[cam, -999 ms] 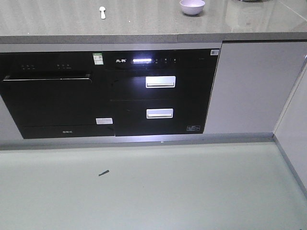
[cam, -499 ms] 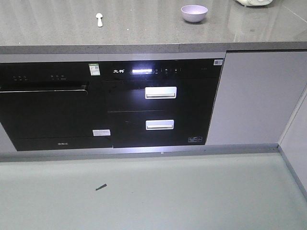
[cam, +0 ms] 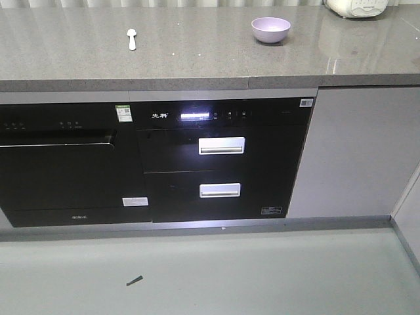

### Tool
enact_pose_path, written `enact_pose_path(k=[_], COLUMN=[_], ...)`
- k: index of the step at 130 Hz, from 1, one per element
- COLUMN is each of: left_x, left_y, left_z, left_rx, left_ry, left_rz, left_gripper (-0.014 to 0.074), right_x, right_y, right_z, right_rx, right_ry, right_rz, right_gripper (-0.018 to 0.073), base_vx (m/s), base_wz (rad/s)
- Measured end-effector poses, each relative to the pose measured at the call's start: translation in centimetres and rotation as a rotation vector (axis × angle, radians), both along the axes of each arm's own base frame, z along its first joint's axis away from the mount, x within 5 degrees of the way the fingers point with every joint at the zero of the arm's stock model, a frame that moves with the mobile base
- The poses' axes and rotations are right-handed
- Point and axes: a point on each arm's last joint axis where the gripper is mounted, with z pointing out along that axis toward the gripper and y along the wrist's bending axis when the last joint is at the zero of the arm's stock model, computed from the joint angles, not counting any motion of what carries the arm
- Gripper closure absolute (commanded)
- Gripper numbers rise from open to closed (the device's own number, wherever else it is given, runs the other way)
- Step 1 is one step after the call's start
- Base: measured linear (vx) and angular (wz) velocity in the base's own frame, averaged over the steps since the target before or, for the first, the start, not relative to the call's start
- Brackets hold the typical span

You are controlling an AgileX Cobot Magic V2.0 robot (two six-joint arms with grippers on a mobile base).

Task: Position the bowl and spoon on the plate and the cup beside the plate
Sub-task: 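Approach the counter edge and position the base before the spoon and bowl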

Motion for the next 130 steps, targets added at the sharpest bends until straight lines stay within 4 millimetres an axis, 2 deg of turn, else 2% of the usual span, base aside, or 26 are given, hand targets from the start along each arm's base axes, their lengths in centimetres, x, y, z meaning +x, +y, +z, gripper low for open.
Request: enact_pose_path(k=[130], left_x=[0.00], left_y=[0.00], left_z=[0.00], left_rx=[0.000], left_ry=[0.000], left_rz=[0.000], left_gripper=[0.0603], right_x=[0.00], right_y=[0.00], right_z=[0.00], right_rx=[0.000], right_ry=[0.000], right_rz=[0.000], right_gripper=[0.0566], base_vx=[0.23], base_wz=[0.01])
